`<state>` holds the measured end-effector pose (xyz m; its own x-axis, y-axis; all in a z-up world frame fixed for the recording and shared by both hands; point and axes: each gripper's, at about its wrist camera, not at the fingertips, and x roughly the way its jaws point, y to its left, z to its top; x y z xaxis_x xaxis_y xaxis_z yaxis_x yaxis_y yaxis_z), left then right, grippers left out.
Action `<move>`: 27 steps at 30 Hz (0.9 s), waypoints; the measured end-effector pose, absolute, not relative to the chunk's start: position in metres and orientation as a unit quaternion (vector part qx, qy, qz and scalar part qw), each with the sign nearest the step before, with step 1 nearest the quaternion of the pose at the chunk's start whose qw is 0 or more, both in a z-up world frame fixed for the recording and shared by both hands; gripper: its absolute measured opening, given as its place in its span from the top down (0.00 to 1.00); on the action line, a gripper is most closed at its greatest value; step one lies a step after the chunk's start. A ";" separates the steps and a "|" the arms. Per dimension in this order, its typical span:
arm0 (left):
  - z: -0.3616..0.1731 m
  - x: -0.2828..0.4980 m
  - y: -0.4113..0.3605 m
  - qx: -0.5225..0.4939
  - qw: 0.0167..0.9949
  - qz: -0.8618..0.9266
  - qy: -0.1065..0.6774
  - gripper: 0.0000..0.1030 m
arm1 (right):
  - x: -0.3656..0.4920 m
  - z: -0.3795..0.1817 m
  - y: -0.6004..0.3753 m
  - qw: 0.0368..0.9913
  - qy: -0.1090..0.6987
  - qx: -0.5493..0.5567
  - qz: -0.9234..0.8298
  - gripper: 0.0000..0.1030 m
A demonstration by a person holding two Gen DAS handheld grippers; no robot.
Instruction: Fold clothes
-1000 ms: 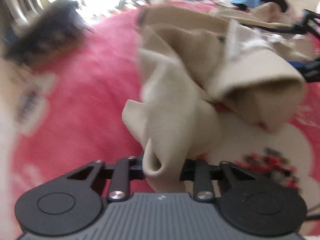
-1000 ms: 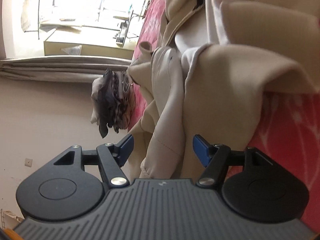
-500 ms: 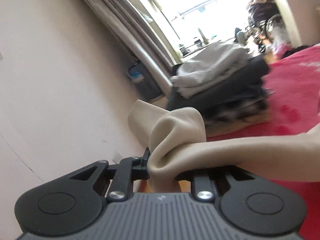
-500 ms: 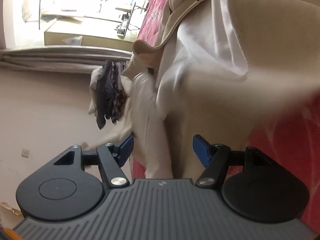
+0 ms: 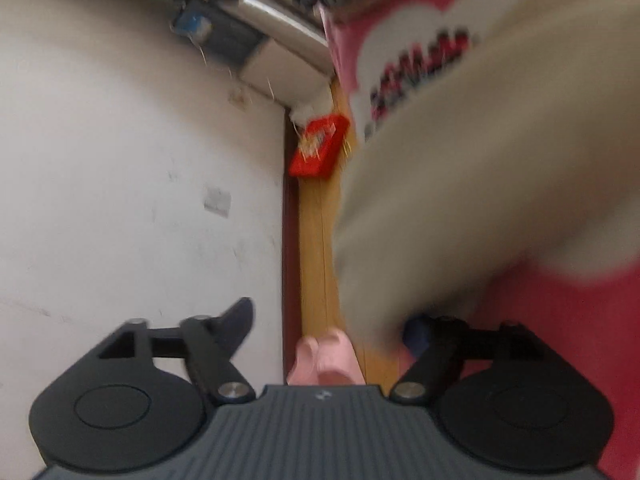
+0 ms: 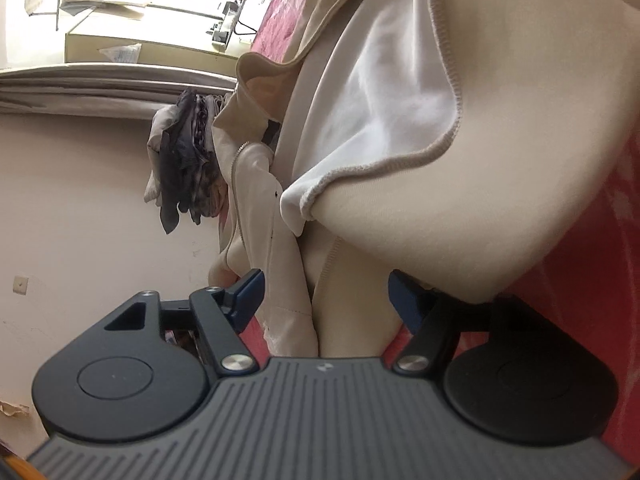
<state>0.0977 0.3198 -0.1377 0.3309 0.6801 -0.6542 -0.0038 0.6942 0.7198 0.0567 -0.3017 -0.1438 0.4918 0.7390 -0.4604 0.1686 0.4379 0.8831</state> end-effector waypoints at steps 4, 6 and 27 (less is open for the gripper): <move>-0.116 0.072 0.339 0.268 0.751 0.237 0.555 0.18 | 0.054 -0.146 -0.304 0.707 0.466 0.494 0.196 0.24; -0.098 0.055 0.347 0.237 0.755 0.260 0.554 0.18 | 0.054 -0.145 -0.303 0.705 0.472 0.492 0.194 0.23; -0.098 -0.055 0.096 -0.147 0.748 -0.235 0.603 0.14 | -0.006 -0.110 -0.393 0.710 0.407 0.569 0.079 0.22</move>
